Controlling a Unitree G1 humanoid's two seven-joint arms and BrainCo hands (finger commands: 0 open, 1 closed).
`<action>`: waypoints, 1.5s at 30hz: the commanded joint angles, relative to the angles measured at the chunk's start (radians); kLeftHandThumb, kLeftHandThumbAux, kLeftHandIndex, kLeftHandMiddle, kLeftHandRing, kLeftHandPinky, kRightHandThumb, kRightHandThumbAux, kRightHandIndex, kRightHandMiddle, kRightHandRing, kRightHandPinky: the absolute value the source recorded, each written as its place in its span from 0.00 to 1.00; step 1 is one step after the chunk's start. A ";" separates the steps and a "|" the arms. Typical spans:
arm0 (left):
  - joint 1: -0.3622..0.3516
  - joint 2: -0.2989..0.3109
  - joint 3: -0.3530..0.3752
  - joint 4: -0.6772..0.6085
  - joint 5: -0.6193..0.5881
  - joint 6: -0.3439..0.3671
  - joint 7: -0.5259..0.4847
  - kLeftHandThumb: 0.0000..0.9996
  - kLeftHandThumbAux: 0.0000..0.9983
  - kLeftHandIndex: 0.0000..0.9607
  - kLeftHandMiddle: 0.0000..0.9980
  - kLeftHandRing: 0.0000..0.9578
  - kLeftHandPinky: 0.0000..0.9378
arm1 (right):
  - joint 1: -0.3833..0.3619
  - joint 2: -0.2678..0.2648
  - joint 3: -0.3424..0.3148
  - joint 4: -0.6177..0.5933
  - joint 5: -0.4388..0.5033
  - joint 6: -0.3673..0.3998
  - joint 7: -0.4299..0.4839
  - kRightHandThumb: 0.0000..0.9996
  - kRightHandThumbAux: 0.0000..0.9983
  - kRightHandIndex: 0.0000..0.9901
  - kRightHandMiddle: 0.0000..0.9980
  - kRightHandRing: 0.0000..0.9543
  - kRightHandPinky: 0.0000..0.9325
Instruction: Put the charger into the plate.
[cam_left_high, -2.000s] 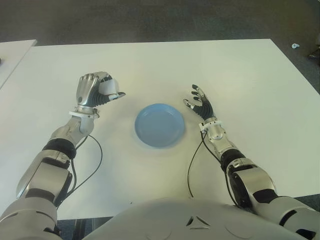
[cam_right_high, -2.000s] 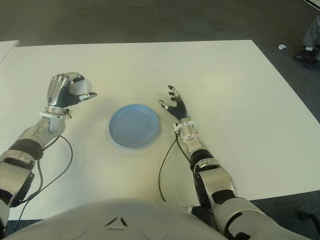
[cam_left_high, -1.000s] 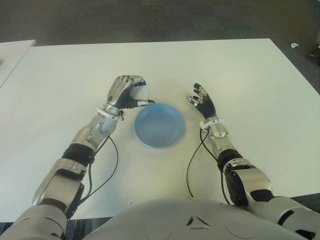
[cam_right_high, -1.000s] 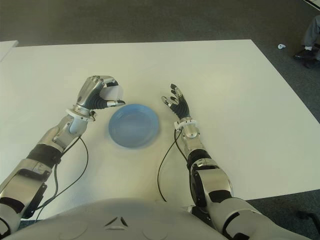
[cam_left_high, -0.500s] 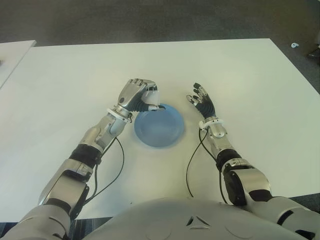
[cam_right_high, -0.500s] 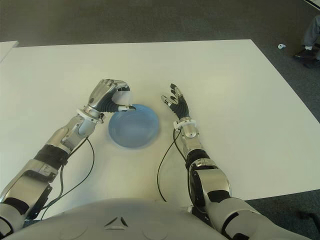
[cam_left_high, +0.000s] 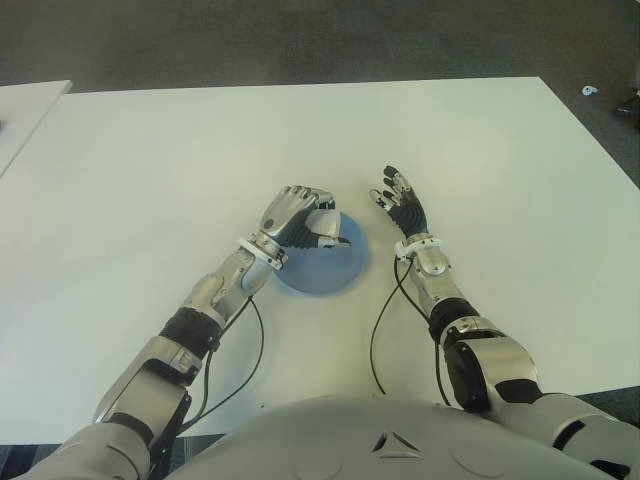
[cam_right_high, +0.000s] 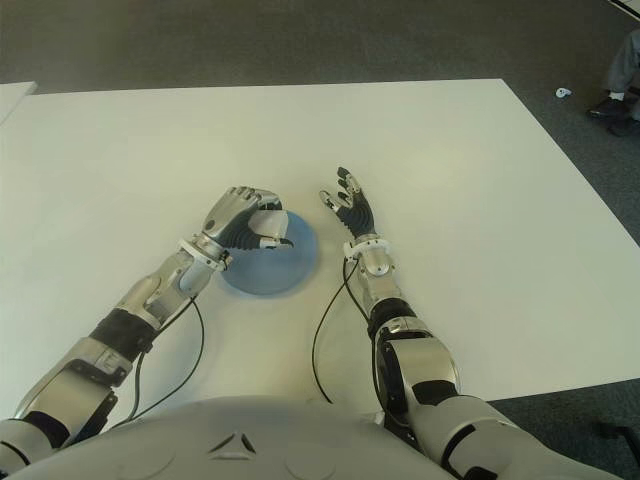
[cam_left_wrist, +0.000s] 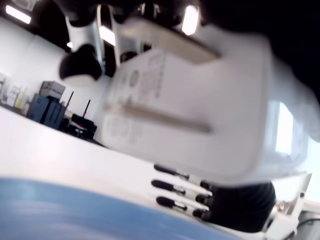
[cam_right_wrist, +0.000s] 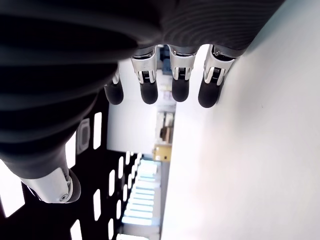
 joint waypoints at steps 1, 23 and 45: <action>0.014 0.004 0.004 -0.017 0.015 0.038 -0.020 0.31 0.43 0.87 0.87 0.90 0.89 | 0.096 0.024 0.004 0.071 0.001 0.103 0.007 0.10 0.60 0.00 0.05 0.05 0.10; 0.068 0.070 0.005 -0.136 -0.037 0.048 -0.223 0.29 0.22 0.01 0.01 0.01 0.01 | 0.095 0.025 0.011 0.080 -0.014 0.093 -0.003 0.09 0.63 0.00 0.07 0.08 0.13; 0.114 0.087 0.069 -0.261 -0.065 0.135 -0.330 0.29 0.14 0.00 0.00 0.00 0.00 | 0.095 0.024 0.018 0.083 -0.021 0.091 -0.008 0.08 0.61 0.00 0.13 0.15 0.17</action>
